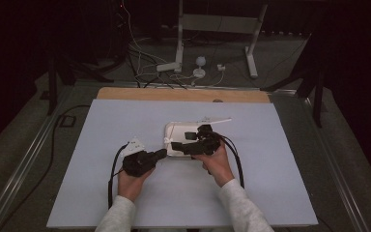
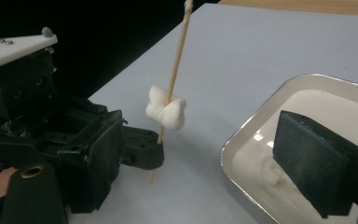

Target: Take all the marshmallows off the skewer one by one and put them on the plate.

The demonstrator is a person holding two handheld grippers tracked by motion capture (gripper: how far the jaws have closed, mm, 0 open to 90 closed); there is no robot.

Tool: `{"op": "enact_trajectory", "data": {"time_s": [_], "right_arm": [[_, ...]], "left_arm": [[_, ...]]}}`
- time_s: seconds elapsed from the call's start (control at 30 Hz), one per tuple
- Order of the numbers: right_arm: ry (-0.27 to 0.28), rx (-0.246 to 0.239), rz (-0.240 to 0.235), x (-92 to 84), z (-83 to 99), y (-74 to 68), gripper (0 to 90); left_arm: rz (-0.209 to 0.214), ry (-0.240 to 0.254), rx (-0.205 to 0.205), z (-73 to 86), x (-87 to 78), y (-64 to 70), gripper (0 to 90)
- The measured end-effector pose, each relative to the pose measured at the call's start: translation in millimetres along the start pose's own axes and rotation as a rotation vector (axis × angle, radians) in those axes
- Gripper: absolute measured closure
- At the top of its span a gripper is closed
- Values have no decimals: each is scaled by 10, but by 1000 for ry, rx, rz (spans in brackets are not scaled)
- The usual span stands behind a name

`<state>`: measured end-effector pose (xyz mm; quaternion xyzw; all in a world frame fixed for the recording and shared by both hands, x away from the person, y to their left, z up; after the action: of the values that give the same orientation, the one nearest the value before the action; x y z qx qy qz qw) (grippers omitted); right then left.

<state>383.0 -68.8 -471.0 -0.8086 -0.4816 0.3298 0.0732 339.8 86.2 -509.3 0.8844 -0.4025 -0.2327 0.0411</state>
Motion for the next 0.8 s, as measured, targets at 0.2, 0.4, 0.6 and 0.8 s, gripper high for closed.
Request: {"op": "enact_trajectory", "data": {"time_s": [0.2, 0.4, 0.6, 0.8], "right_arm": [[-16, -8, -11, 80, 28, -43, 248], [-22, -20, -40, 128, 54, -87, 396], [-17, 2, -88, 155, 60, -123, 494], [-4, 48, -134, 163, 59, -119, 656]], "left_arm": [[15, 12, 1, -19, -7, 21, 900], [30, 24, -3, -33, -15, 34, 900], [44, 39, 3, -43, -31, 46, 900], [50, 38, 14, -40, -31, 61, 900]]}}
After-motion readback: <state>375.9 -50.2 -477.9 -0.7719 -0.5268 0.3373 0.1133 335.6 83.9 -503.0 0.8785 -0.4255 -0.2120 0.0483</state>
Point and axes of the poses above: each handheld gripper's, and its own axes: x roughly forward along the jaws, z roughly out of its underside, y roughly to its right, the point moved 6 cm from there along x, roughly forward along the jaws, and after that the axes turned 2 degrees about -z, right-handed, at the moved point
